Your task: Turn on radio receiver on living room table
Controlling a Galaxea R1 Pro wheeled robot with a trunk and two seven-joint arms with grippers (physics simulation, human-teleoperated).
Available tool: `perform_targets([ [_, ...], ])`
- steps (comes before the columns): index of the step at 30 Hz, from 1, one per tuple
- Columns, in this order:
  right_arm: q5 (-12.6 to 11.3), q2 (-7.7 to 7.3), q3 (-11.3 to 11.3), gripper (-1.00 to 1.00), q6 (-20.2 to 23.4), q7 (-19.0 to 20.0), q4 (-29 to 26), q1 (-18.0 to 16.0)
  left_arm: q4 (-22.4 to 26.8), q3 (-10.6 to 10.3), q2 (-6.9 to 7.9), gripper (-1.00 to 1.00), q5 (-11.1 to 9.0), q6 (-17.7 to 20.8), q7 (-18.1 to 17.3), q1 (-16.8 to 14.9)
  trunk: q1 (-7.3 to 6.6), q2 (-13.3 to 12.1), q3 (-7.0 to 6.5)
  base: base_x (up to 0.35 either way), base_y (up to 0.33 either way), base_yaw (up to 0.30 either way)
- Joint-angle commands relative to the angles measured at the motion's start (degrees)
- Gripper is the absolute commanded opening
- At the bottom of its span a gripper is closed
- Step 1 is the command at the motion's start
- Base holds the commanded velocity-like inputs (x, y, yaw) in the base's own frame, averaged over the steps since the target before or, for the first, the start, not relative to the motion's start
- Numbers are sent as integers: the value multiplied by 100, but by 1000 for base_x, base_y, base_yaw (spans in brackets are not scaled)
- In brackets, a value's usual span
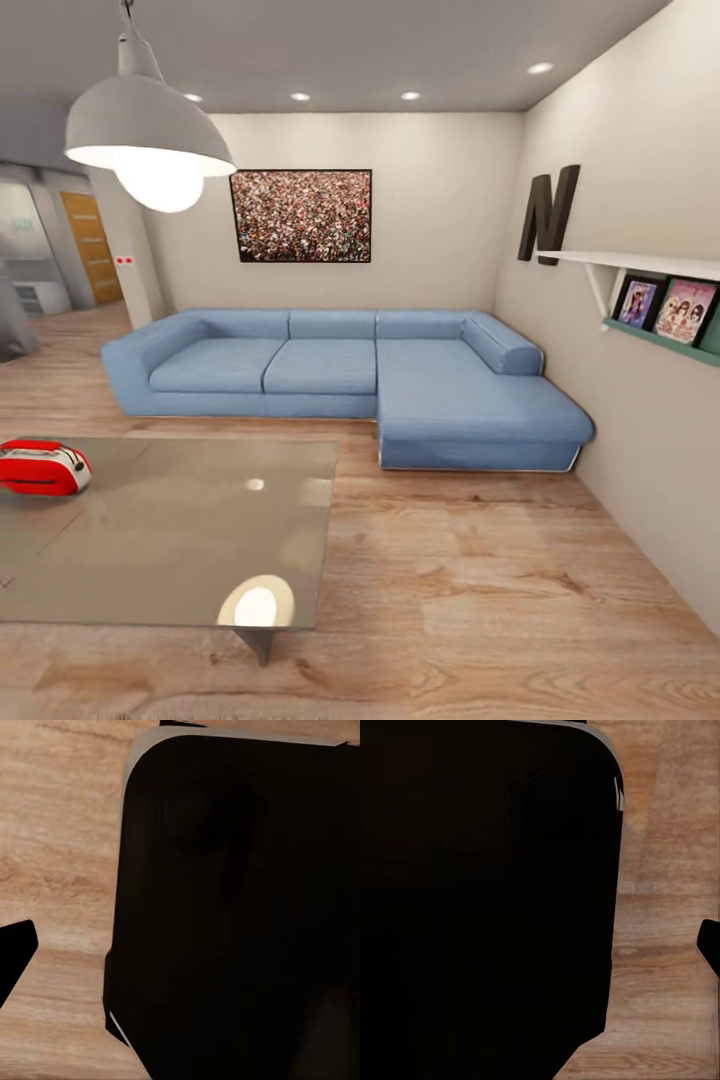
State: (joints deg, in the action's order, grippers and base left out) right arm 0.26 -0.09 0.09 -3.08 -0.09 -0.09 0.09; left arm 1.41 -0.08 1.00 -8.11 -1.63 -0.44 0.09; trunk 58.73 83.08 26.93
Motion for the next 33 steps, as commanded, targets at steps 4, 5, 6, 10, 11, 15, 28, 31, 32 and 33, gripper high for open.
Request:
perform_targets([
  [4, 0, 0, 0, 100, 0, 0, 0, 0, 0, 3, 1, 100, -5, -3, 0, 3, 0, 0, 0, 0, 0, 280],
  [5, 0, 0, 0, 100, 0, 0, 0, 0, 0, 5, 3, 100, -8, -3, 3, 3, 0, 0, 0, 0, 0, 280],
  [6, 0, 0, 0, 100, 0, 0, 0, 0, 0, 7, 4, 100, -10, -3, 4, 2, 0, 0, 0, 0, 0, 280],
  [10, -1, 0, 0, 100, 0, 0, 0, 0, 0, 12, 5, 100, -14, -4, 8, 2, 0, 0, 0, 0, 0, 280],
  [11, -1, 0, 0, 100, 0, 0, 0, 0, 0, 13, 5, 100, -14, -4, 8, 2, 0, 0, 0, 0, 0, 280],
  [15, 0, 0, 1, 100, 0, 0, 0, 0, 0, 7, 5, 100, -15, -4, 7, 0, 0, 0, 0, 0, 0, 280],
  [28, 0, 0, 0, 100, 0, 0, 0, 0, 0, 10, 5, 100, -15, -4, 8, -1, 0, 0, 0, 0, 0, 280],
  [31, 0, 0, 0, 100, 0, 0, 0, 0, 0, 8, 5, 100, -15, -4, 7, 4, 0, 0, 0, 0, 0, 280],
  [32, 0, 0, 0, 100, 0, 0, 0, 0, 0, 6, 5, 100, -15, -4, 8, 3, 0, 0, 0, 0, 0, 280],
  [33, 0, 0, 0, 100, 0, 0, 0, 0, 0, 8, 5, 100, -15, -4, 6, 3, 0, 0, 0, 0, 0, 280],
])
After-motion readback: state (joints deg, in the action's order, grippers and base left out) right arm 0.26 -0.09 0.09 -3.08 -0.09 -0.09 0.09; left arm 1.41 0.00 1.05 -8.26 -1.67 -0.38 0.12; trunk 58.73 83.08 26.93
